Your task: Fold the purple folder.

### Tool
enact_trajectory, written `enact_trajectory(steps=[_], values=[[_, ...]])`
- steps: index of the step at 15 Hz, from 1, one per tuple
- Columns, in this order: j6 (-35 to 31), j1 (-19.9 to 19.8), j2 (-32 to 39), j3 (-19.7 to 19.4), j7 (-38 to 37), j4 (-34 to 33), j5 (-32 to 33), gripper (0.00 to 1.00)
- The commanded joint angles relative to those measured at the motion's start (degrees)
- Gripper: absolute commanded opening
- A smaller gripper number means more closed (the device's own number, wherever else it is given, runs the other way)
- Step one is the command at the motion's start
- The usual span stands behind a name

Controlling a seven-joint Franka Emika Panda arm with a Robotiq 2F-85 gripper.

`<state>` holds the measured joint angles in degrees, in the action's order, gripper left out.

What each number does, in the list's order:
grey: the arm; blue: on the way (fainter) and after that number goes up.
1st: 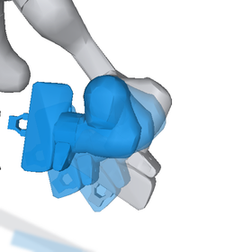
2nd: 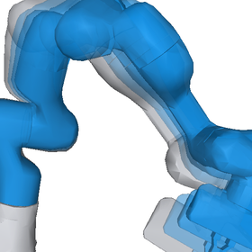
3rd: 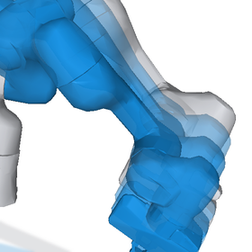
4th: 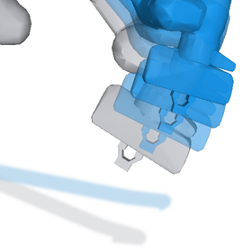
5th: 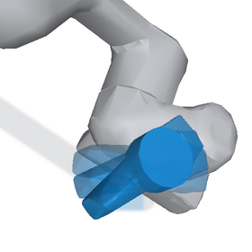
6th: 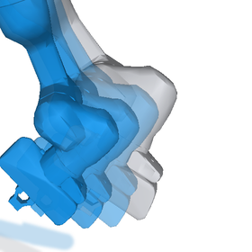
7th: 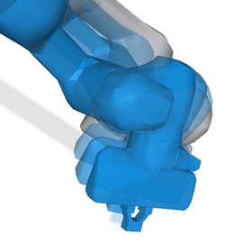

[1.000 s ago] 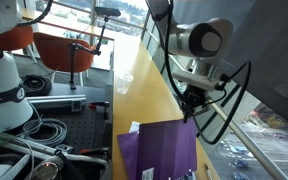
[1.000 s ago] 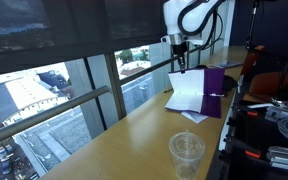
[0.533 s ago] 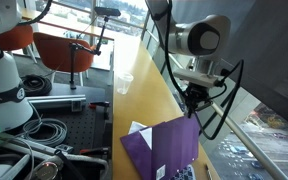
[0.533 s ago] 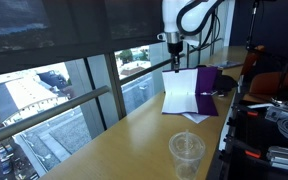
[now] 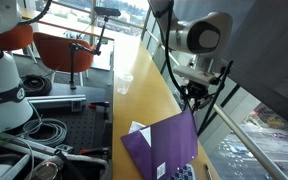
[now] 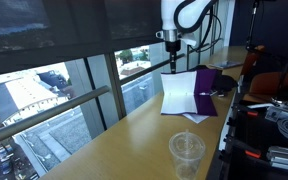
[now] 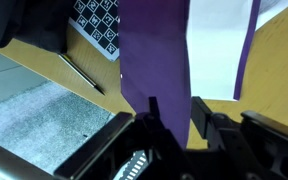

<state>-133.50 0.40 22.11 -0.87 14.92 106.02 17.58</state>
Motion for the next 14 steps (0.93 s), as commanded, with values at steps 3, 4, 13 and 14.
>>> enact_trajectory(steps=[3,4,13,14], values=[[2.8,-4.4,-2.9,2.9,3.3,-1.6,-15.5,0.83],[3.5,-5.0,-3.5,3.0,3.8,-1.5,-17.5,0.92],[16.9,-7.6,-6.2,-2.2,-4.1,-1.5,-19.3,1.0],[18.7,-7.8,-6.5,-2.5,-4.7,-1.5,-19.8,1.0]])
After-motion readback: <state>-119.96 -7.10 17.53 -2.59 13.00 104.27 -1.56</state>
